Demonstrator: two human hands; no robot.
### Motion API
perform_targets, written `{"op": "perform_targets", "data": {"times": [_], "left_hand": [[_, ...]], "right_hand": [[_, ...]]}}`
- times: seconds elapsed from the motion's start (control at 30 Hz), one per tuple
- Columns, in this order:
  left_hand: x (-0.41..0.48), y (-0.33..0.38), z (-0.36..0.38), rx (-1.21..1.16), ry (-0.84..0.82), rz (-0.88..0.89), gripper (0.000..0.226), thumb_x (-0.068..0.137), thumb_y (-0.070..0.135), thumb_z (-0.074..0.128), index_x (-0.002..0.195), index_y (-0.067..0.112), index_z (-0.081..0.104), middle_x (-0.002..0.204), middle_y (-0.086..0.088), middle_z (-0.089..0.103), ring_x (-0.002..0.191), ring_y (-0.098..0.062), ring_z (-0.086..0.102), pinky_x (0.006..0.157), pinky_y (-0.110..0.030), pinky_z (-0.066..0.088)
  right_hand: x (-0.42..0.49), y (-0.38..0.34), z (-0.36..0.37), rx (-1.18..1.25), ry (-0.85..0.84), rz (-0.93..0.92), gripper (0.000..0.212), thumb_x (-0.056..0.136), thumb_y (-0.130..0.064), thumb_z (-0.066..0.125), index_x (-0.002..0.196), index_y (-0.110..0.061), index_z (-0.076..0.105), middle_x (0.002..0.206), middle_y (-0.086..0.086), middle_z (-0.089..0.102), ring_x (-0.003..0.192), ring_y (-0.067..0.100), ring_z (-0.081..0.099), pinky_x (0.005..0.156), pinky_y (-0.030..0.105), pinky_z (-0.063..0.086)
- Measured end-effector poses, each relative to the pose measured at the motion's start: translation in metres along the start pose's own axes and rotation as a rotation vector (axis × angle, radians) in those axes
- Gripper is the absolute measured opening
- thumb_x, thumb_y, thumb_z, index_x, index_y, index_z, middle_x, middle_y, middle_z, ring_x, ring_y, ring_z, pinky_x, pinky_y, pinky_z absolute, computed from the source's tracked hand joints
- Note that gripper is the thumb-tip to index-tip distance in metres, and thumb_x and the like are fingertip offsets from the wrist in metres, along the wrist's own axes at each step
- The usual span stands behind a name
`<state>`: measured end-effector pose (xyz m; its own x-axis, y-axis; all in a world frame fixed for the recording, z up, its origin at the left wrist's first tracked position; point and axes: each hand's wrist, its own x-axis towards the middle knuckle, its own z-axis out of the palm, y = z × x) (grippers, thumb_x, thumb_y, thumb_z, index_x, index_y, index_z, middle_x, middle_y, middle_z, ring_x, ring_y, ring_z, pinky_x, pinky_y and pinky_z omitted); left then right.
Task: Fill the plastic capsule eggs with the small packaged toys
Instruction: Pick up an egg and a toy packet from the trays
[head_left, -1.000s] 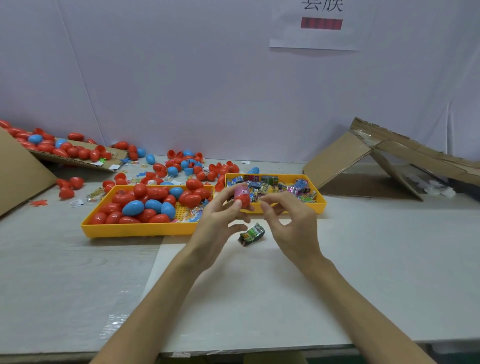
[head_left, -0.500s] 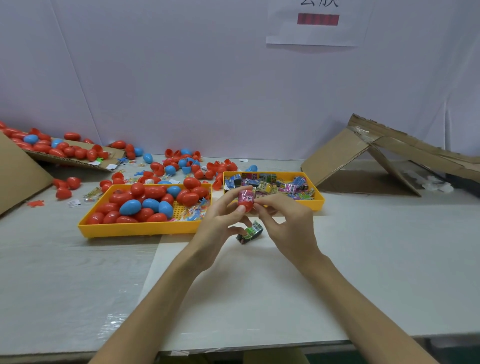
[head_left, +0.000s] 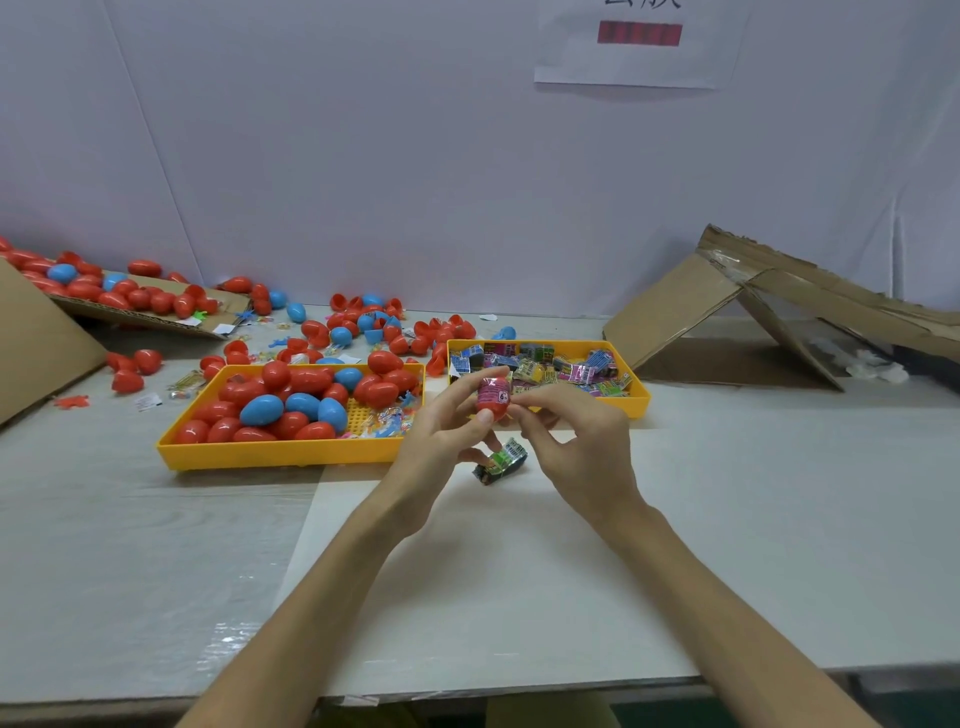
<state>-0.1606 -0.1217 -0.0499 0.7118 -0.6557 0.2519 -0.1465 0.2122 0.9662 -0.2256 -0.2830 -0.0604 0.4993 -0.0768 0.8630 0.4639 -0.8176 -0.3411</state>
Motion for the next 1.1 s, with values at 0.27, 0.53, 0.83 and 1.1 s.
{"op": "perform_targets", "data": {"times": [0.27, 0.53, 0.83, 1.1], "left_hand": [[0.002, -0.002, 0.002, -0.046, 0.059, -0.092, 0.046, 0.079, 0.028, 0.060, 0.122, 0.015, 0.050, 0.089, -0.008, 0.068, 0.076, -0.021, 0.061, 0.067, -0.028, 0.052], [-0.001, -0.002, 0.003, -0.063, -0.013, -0.045, 0.040, 0.093, 0.029, 0.052, 0.132, 0.030, 0.063, 0.089, -0.001, 0.068, 0.078, -0.014, 0.061, 0.072, -0.026, 0.053], [-0.002, 0.000, 0.005, 0.049, 0.083, -0.036, 0.025, 0.109, 0.016, 0.040, 0.132, 0.022, 0.050, 0.087, -0.003, 0.070, 0.074, -0.014, 0.064, 0.072, -0.032, 0.053], [-0.003, 0.001, 0.009, 0.191, 0.119, 0.092, 0.021, 0.104, 0.008, 0.051, 0.114, 0.026, 0.056, 0.079, 0.001, 0.072, 0.072, -0.010, 0.067, 0.066, -0.023, 0.055]], "right_hand": [[0.009, 0.002, -0.005, 0.636, -0.201, 0.632, 0.030, 0.092, -0.032, 0.064, 0.117, -0.017, 0.071, 0.096, 0.000, 0.076, 0.083, 0.021, 0.075, 0.070, 0.028, 0.055], [0.009, 0.005, -0.008, 0.763, -0.210, 0.725, 0.027, 0.095, -0.026, 0.065, 0.119, -0.020, 0.071, 0.104, 0.006, 0.076, 0.087, 0.022, 0.073, 0.074, 0.027, 0.053], [0.010, 0.003, -0.006, 0.840, -0.276, 0.817, 0.034, 0.088, -0.033, 0.069, 0.114, -0.011, 0.073, 0.110, 0.012, 0.074, 0.103, 0.024, 0.069, 0.090, 0.039, 0.056], [0.011, 0.007, -0.007, 0.889, -0.182, 0.846, 0.040, 0.079, -0.023, 0.073, 0.116, -0.006, 0.071, 0.109, 0.014, 0.075, 0.100, 0.030, 0.072, 0.084, 0.032, 0.058]]}}
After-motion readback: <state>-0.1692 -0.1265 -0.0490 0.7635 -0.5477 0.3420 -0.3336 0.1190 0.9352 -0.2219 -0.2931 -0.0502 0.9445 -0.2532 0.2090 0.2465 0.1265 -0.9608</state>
